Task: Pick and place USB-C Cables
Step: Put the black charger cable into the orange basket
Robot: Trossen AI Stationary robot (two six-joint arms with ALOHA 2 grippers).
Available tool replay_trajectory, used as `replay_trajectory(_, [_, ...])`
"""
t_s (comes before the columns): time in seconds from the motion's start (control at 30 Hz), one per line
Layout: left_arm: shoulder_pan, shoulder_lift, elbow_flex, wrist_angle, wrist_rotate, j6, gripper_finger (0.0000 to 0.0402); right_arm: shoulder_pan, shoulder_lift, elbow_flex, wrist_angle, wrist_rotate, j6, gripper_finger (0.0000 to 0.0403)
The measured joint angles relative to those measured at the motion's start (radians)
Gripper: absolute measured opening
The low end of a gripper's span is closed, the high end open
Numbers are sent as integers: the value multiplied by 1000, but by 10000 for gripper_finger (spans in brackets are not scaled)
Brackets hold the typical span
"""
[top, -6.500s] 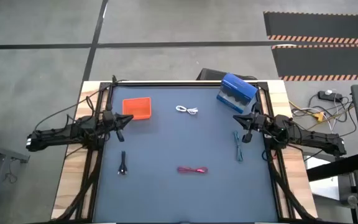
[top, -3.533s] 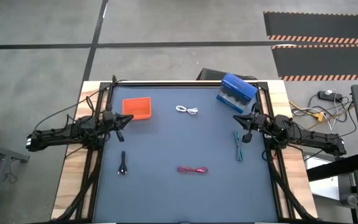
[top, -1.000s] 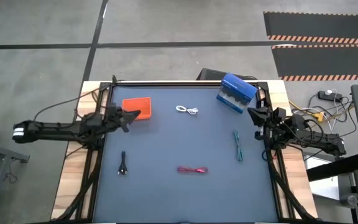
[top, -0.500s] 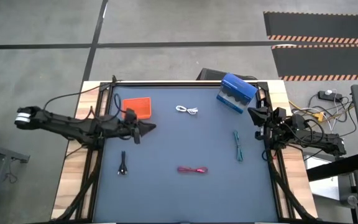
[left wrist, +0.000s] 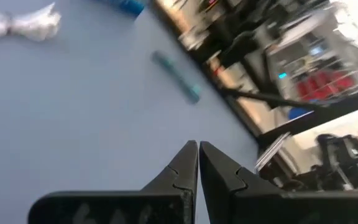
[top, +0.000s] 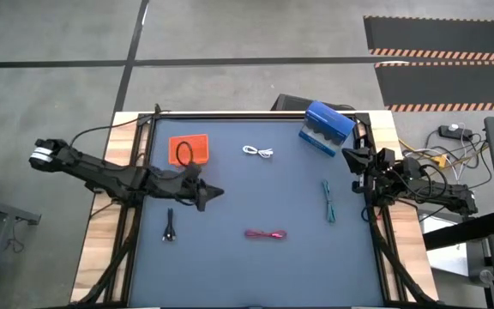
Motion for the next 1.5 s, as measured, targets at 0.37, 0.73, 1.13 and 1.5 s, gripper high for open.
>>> replay_trajectory(0.37, [-89,122,245,-628,91,-356,1,0,0,1,-3,0,-3,9])
replay_trajectory(0.73, [-194,290,331,-926,320,-577,1,0,0,1,-9,0,-3,9])
replay_trajectory(1.13, [-301,291,300,-999,378,-909,1,0,0,1,-10,0,-3,9])
replay_trajectory(1.5, [-333,343,299,-998,377,-930,1,0,0,1,-30,2,-30,9])
